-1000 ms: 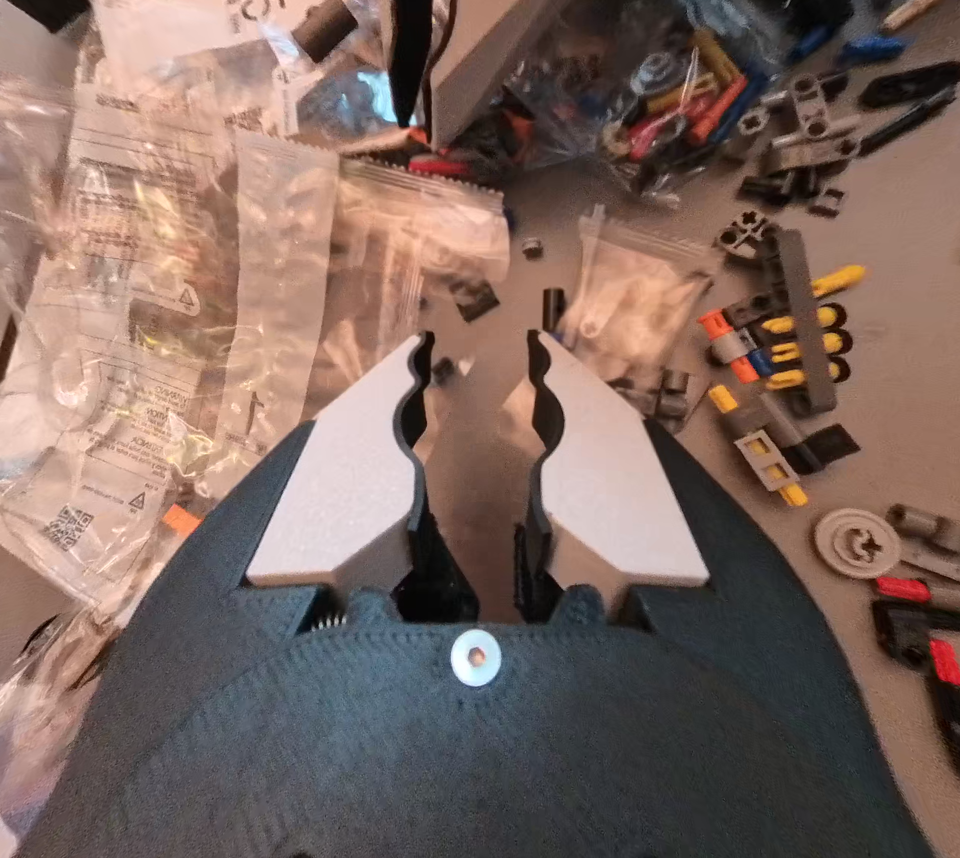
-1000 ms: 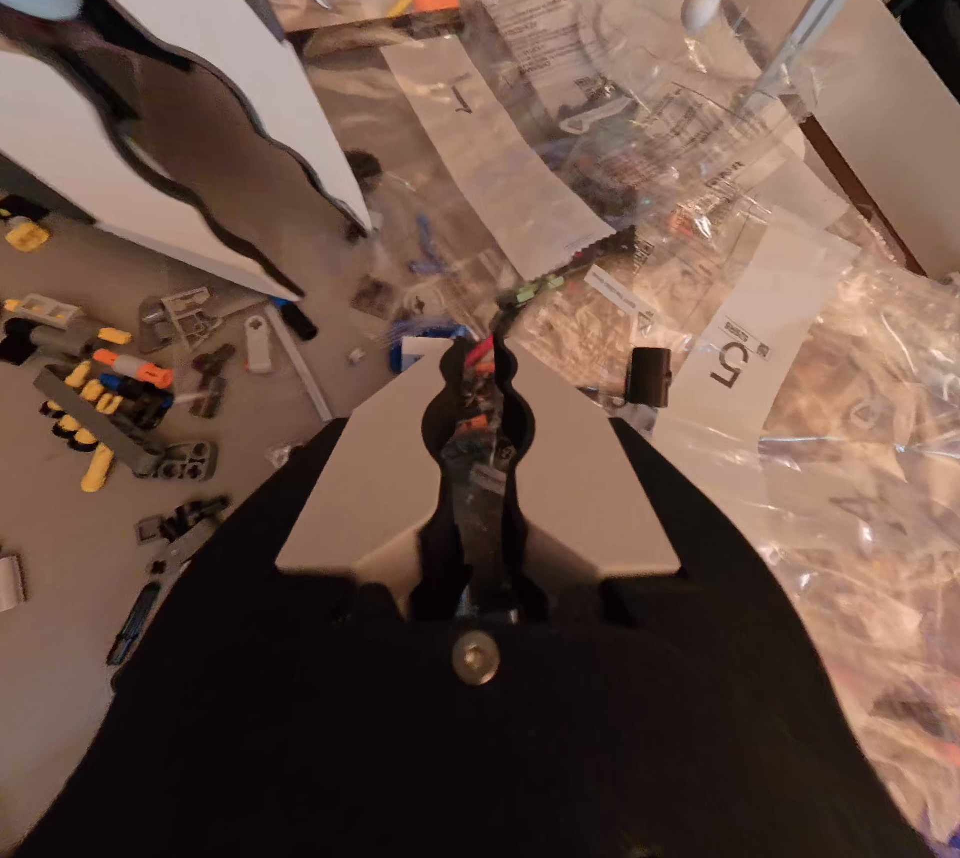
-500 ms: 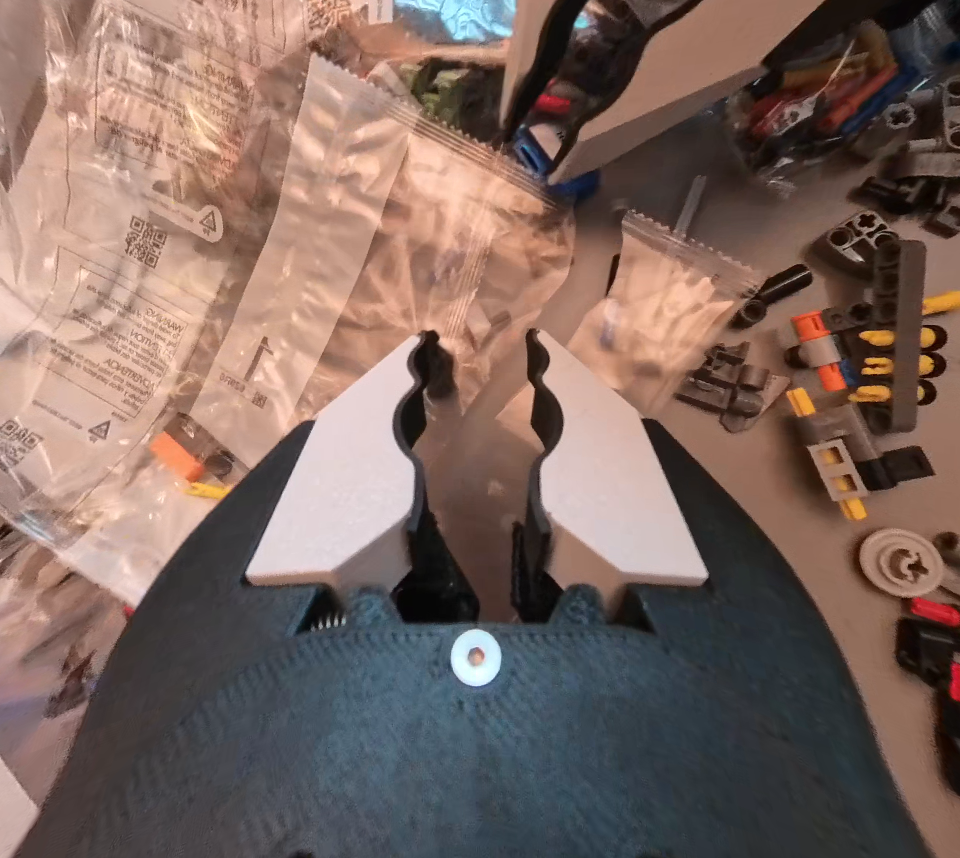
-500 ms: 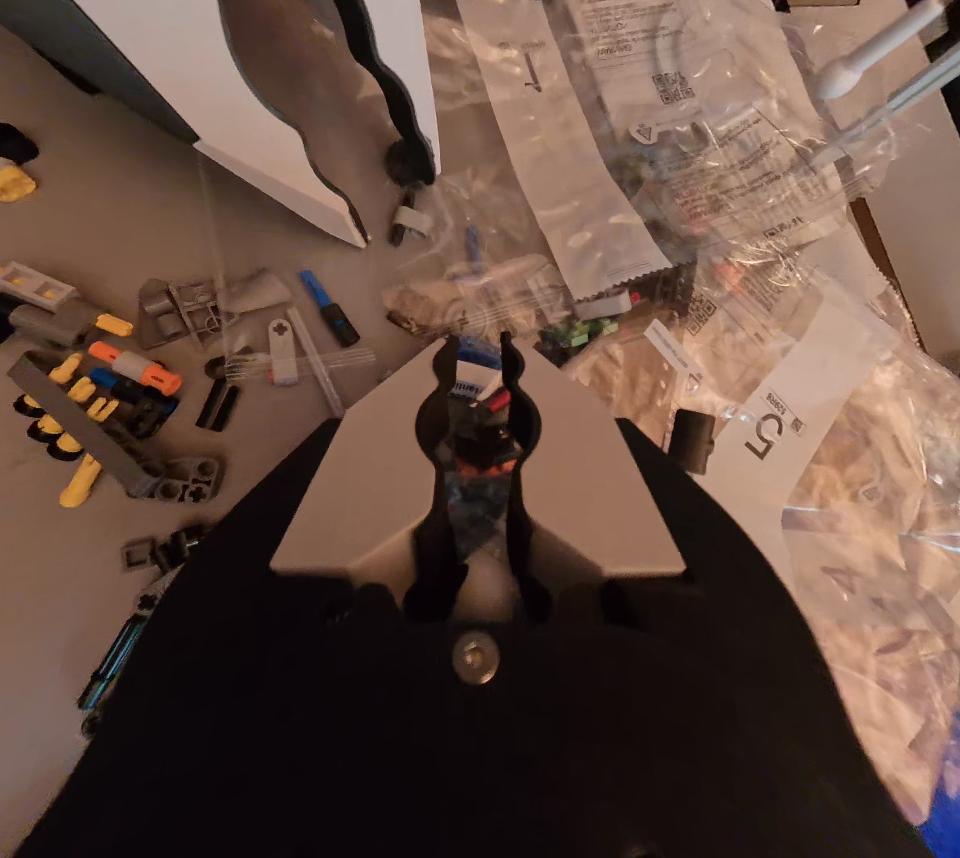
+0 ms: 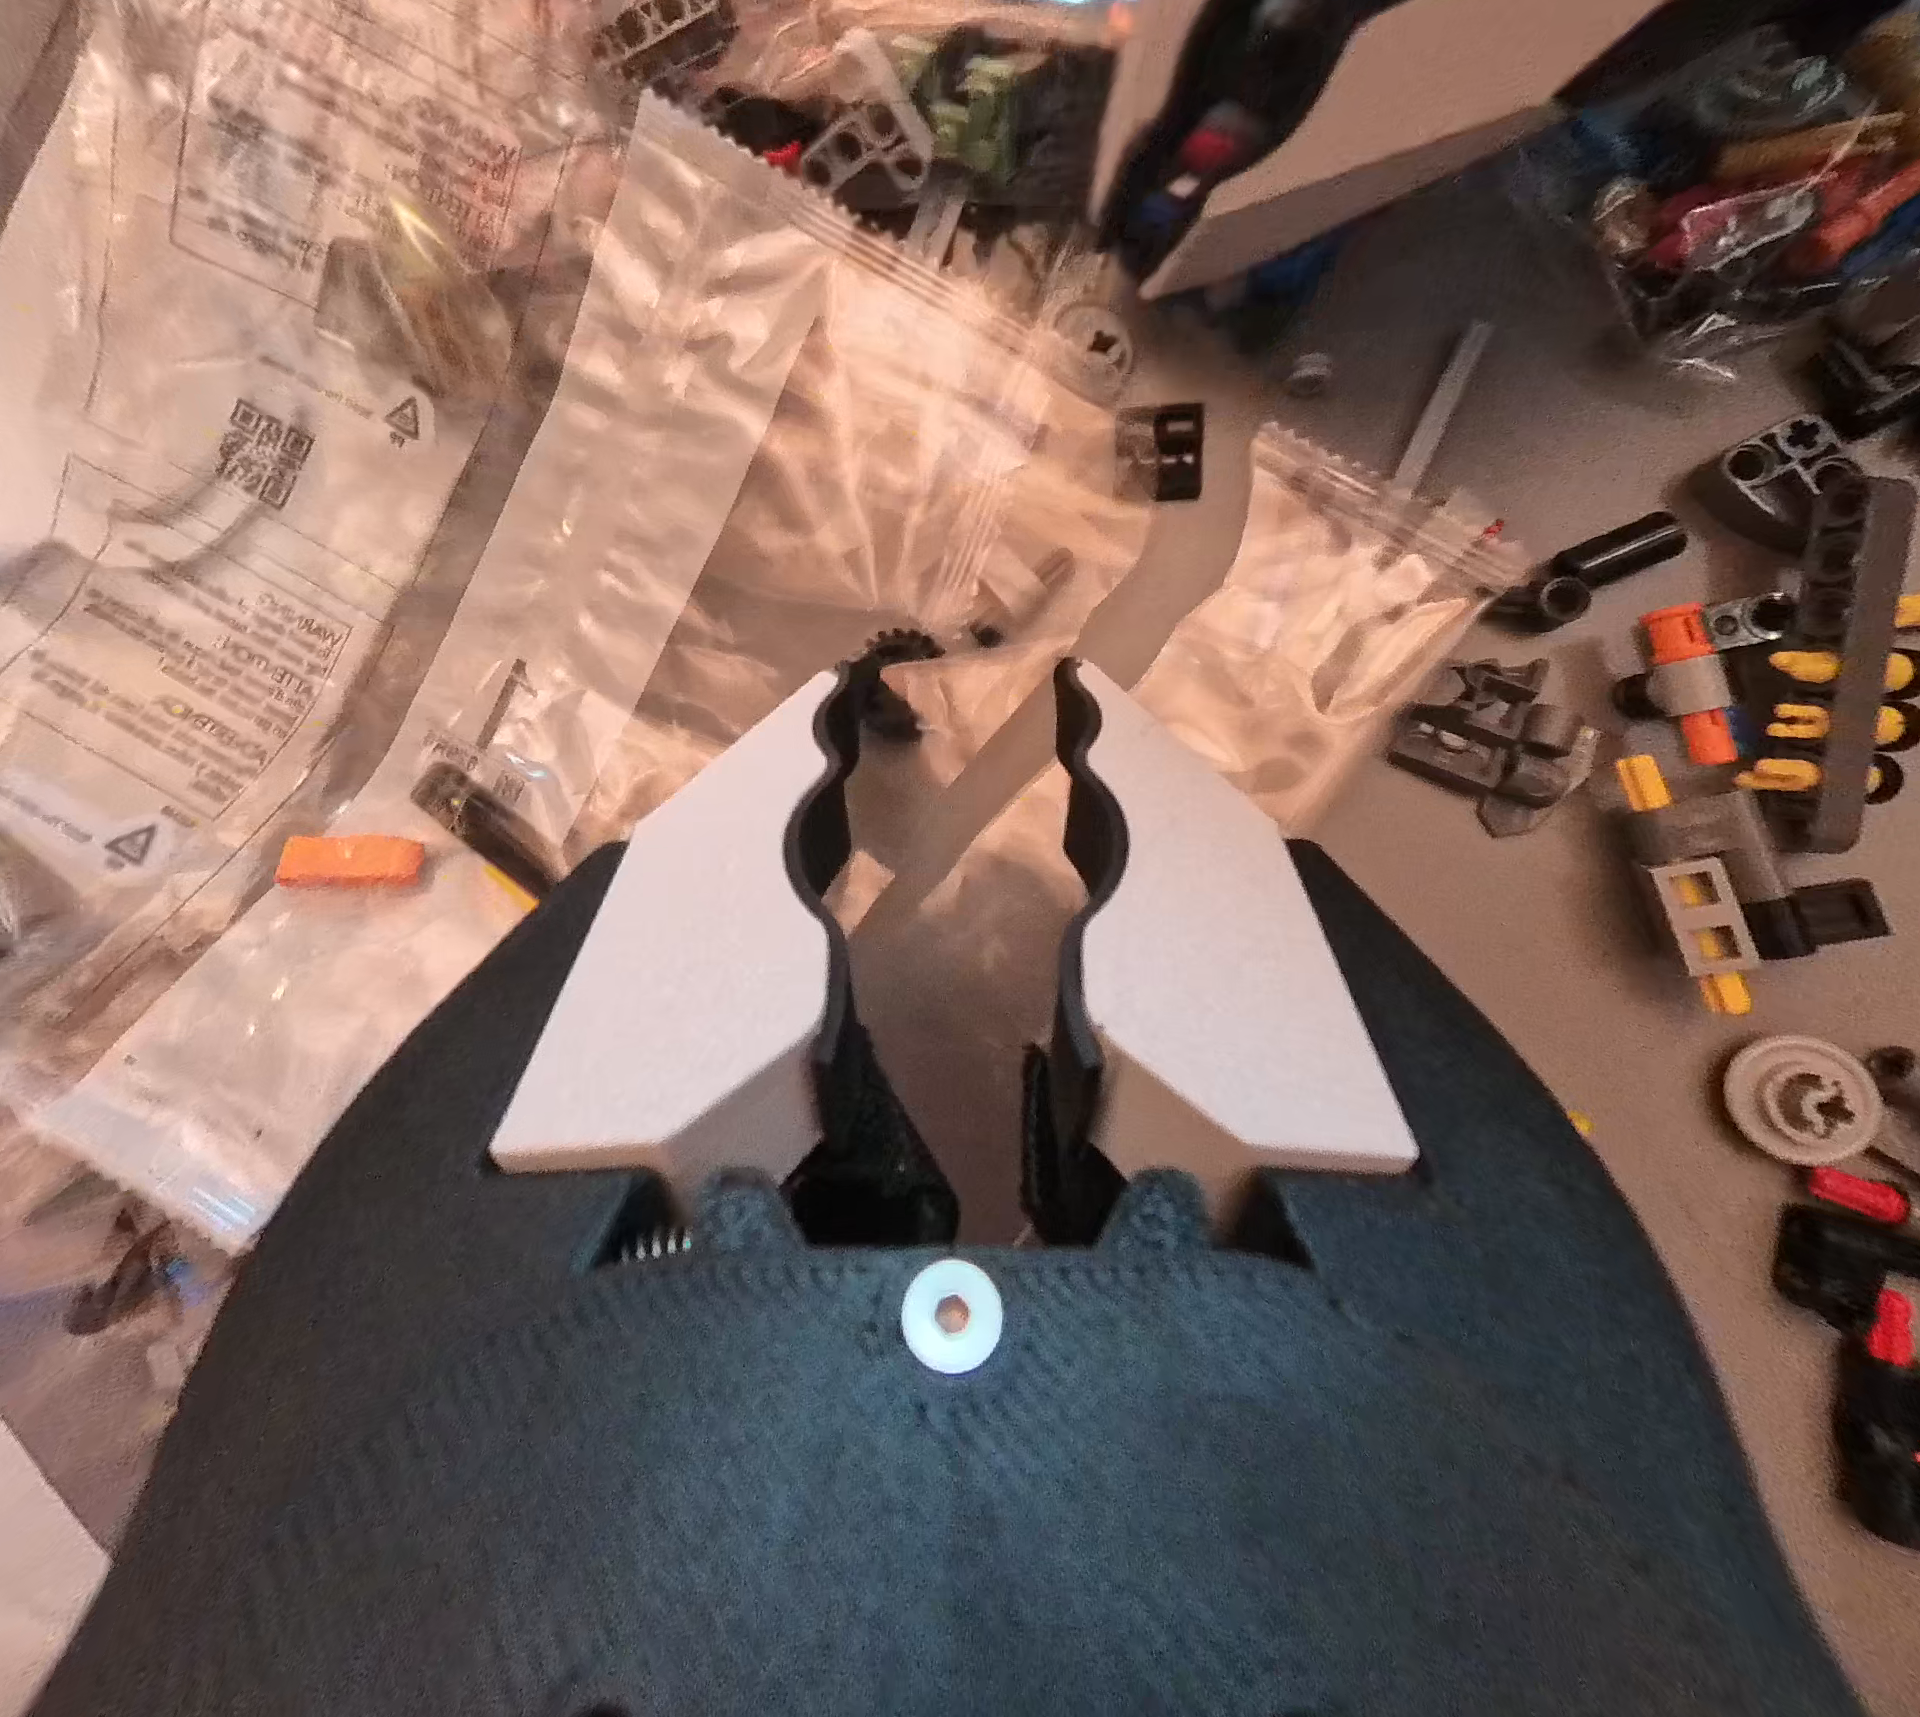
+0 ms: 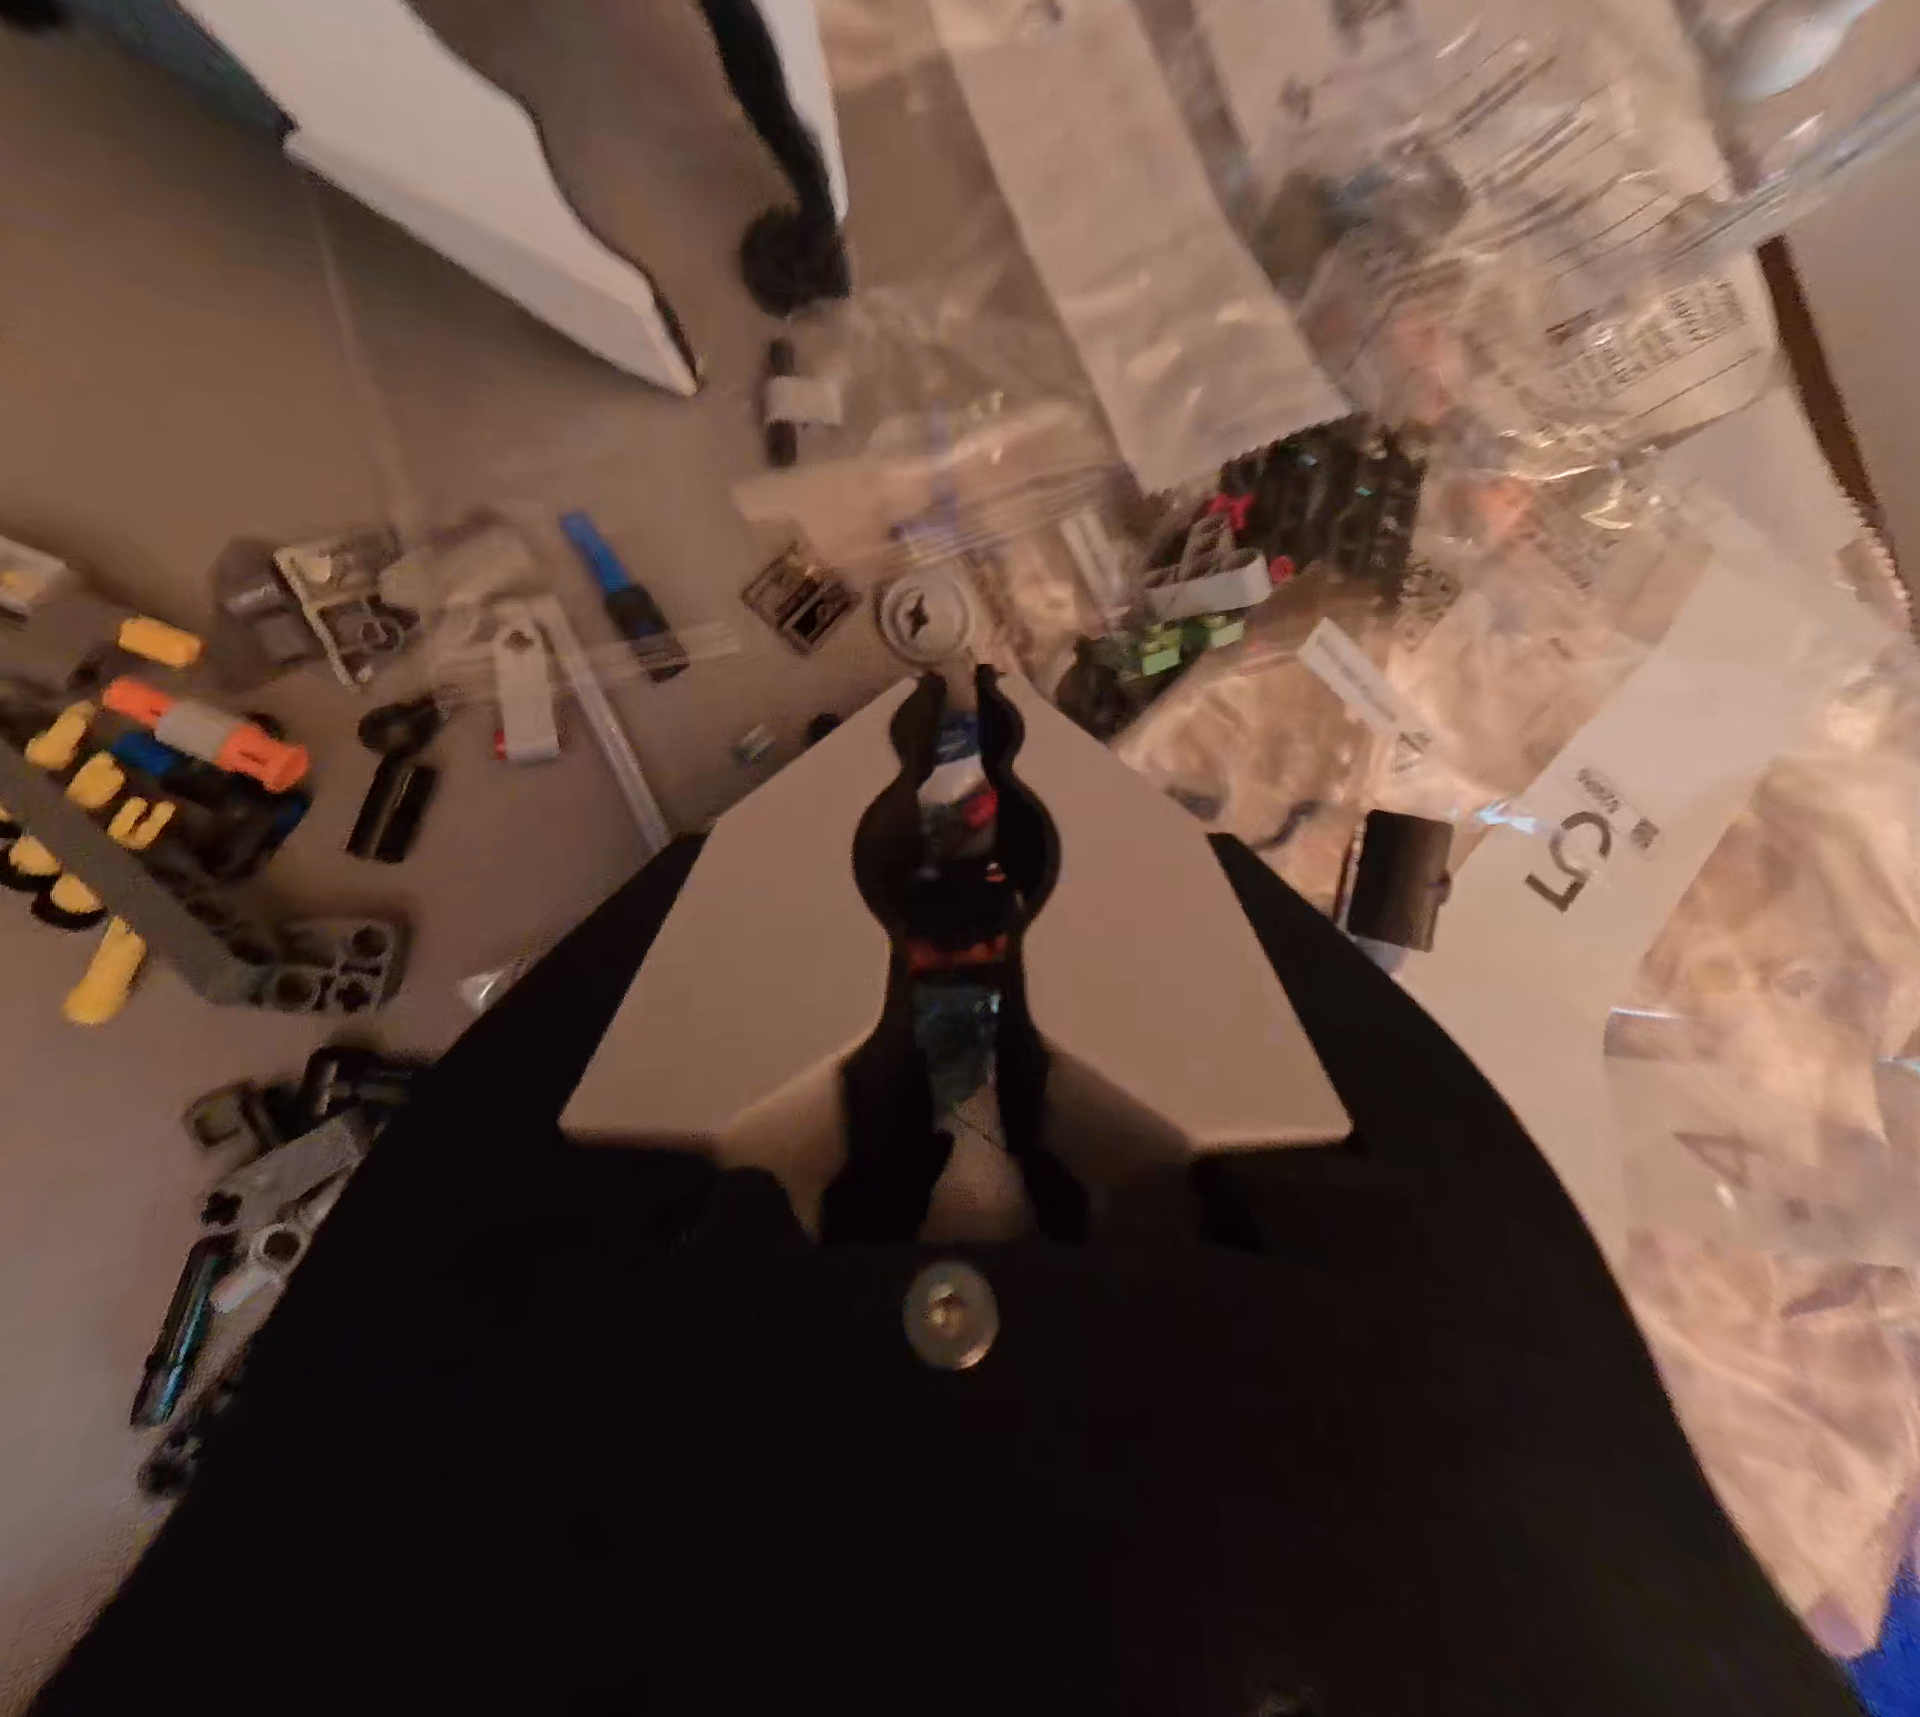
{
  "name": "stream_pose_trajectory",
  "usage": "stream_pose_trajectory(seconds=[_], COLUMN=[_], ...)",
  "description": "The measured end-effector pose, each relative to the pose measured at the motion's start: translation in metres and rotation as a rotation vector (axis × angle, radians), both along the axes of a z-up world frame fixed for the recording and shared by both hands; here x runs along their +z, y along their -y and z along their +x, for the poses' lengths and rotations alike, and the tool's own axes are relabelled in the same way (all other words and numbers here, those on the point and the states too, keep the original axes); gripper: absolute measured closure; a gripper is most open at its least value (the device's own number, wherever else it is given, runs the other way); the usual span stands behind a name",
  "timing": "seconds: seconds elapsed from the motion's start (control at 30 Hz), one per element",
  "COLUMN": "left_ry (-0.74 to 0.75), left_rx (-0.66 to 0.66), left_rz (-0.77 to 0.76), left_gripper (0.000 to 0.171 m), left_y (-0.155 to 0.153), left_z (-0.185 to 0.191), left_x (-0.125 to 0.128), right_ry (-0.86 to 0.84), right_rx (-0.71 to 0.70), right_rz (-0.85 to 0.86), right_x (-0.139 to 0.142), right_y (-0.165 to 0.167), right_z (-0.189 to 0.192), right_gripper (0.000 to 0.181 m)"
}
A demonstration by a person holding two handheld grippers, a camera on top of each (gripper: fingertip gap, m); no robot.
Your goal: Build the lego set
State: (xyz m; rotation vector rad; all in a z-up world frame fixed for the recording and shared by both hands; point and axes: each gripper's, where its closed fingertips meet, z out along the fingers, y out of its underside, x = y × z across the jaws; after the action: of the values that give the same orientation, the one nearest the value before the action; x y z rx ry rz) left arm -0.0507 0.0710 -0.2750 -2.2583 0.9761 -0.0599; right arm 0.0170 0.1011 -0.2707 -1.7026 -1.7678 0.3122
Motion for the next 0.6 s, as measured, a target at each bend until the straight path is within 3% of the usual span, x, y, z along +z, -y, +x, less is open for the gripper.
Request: stream_pose_trajectory(seconds=[0.13,0.27,0.47,0.6], left_ry=[0.0,-0.008,-0.016,0.003], left_rx=[0.012,0.009,-0.013,-0.068], left_rz=[-0.005,0.0,0.022,0.097], left_gripper=[0.135,0.135,0.136,0.136], left_y=[0.0,0.001,0.002,0.001], left_z=[-0.002,-0.002,0.001,0.013], left_x=[0.0,0.0,0.003,0.017], right_ry=[0.023,-0.063,0.006,0.037], right_rx=[0.02,-0.013,0.051,0.079], right_rz=[-0.022,-0.039,-0.059,-0.028], right_x=[0.0,0.018,0.005,-0.001], right_y=[0.007,0.003,0.016,0.019], right_z=[0.006,0.014,0.025,0.018], right_gripper=[0.181,0.171,0.161,0.164])
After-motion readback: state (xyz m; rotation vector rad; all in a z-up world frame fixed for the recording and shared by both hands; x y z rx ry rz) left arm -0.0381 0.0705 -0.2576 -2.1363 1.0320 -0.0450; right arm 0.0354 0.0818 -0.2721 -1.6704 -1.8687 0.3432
